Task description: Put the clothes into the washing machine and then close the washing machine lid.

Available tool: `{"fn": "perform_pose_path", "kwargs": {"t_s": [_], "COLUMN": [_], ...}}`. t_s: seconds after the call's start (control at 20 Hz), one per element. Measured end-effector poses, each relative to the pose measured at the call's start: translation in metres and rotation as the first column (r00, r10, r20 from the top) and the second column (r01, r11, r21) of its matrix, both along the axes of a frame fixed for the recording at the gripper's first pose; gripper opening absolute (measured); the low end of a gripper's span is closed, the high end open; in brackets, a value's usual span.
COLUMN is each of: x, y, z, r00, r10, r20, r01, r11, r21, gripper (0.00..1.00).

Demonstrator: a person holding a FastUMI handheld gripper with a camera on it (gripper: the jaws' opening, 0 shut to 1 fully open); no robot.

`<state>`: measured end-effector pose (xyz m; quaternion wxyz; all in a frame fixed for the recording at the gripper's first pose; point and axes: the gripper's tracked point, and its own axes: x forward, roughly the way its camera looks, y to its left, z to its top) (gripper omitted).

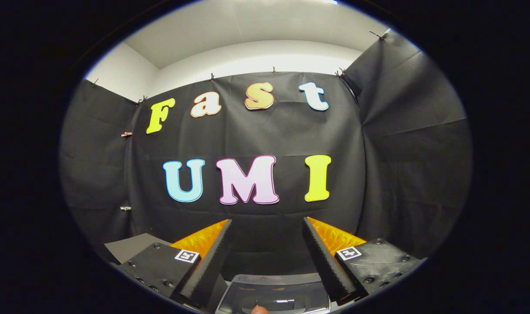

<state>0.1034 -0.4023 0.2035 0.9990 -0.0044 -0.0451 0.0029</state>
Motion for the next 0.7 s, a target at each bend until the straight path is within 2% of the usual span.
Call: {"fn": "perform_pose_path", "kwargs": {"t_s": [0.7], "x": [0.0], "y": [0.026], "z": [-0.015], "r00": [0.998], "r10": [0.047], "r20": [-0.041], "r01": [-0.048], "r11": [0.998], "r21": [-0.037], "gripper": [0.99]}}
